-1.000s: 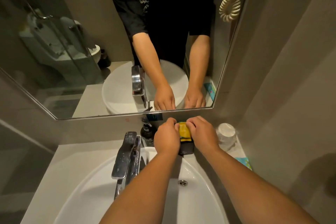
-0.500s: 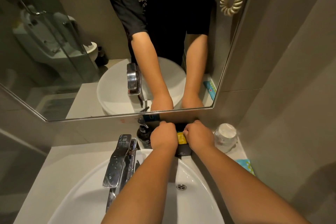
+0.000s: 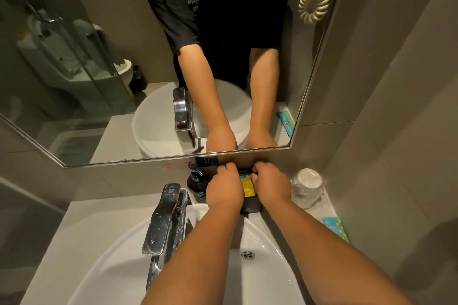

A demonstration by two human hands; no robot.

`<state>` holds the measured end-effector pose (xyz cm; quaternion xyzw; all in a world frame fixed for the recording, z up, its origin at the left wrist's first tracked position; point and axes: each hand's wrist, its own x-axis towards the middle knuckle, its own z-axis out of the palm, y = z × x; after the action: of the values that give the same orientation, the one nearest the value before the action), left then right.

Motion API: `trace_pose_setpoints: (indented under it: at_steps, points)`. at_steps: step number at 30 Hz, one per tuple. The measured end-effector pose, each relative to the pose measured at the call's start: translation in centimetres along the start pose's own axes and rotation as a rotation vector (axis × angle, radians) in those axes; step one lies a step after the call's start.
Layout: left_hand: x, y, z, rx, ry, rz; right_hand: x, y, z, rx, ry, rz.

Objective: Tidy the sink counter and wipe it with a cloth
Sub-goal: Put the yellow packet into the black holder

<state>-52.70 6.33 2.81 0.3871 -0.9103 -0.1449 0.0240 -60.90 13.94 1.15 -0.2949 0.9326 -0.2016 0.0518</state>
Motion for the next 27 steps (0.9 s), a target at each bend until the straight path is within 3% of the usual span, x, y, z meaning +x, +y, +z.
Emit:
trace_pose_setpoints:
  at_steps: [5,8,10,13,15,17,23,27]
  points:
    - [-2.3,0.1,-0.4,-0.196,0.092,-0.069,-2.7,1.0,-1.8,0.182,0.11,-0.015]
    - [-6.0,0.0,0.0,-0.327,0.134,-0.088,-7.2,3.5,-3.3,0.33,0.187,0.12]
    - [-8.9,-0.9,0.7,-0.295,0.138,0.024,-11.0,6.1,-3.9,0.366,0.253,0.216]
    - [-11.3,-3.5,3.1,-0.071,0.087,0.324,-15.5,10.4,-3.9,0.158,0.271,0.317]
    - [-11.0,-5.4,4.3,0.102,0.031,0.416,-17.1,12.5,-3.7,-0.053,0.195,0.308]
    - [-10.3,-6.7,5.1,0.215,-0.003,0.429,-17.9,14.0,-3.1,-0.258,0.087,0.251]
    - [-10.1,-6.9,5.5,0.257,-0.081,0.419,-17.6,16.3,0.5,-0.675,-0.06,0.148]
    - [-10.3,-6.9,5.3,0.275,-0.075,0.414,-18.3,15.9,0.9,-0.536,-0.158,0.235]
